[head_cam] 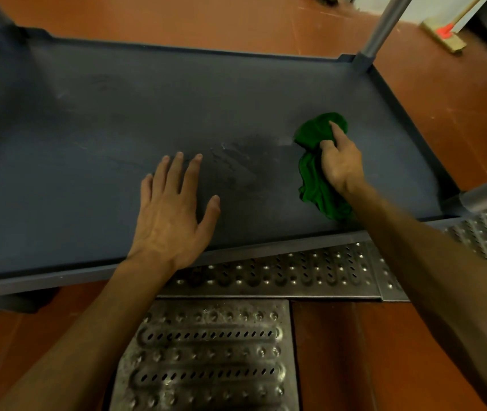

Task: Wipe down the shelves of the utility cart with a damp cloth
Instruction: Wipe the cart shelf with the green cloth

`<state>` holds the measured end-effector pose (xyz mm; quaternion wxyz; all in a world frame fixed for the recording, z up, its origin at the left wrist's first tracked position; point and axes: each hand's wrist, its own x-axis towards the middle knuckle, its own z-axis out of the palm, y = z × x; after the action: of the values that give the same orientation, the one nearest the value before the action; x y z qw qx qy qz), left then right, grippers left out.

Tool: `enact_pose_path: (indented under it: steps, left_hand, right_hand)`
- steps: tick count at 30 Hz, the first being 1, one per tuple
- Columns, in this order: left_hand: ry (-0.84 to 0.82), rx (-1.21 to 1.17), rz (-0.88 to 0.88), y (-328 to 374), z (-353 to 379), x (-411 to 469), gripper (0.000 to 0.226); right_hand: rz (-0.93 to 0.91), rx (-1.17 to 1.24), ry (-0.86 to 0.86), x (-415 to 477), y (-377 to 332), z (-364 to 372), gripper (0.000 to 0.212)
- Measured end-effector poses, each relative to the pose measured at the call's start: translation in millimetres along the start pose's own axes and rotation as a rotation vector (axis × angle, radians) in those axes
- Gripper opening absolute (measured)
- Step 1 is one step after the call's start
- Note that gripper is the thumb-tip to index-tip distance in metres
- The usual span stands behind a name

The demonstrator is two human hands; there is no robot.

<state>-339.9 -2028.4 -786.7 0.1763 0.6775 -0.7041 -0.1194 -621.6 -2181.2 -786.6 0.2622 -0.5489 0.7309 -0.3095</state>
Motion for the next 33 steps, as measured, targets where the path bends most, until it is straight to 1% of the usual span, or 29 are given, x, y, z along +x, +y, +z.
enact_pose_path:
  steps: [12, 16, 25, 29, 33]
  left_hand:
    - [0.053, 0.017, 0.004, 0, 2, -1, 0.074]
    - [0.056, 0.045, -0.01, 0, 3, 1, 0.075]
    - [0.121, 0.042, -0.01, 3, 0, -1, 0.07]
    - [0.193, 0.044, -0.019, 3, -2, -6, 0.066]
    - [0.232, 0.111, -0.116, 4, -2, -10, 0.067]
  right_hand:
    - [-0.207, -0.014, -0.177, -32, -53, 60, 0.052]
    - [-0.291, -0.026, -0.196, -43, -68, 76, 0.05]
    - [-0.424, 0.017, -0.33, -87, -103, 108, 0.045]
    - [-0.444, 0.047, -0.416, -106, -117, 118, 0.037]
    - [-0.436, 0.075, -0.498, -110, -127, 125, 0.032]
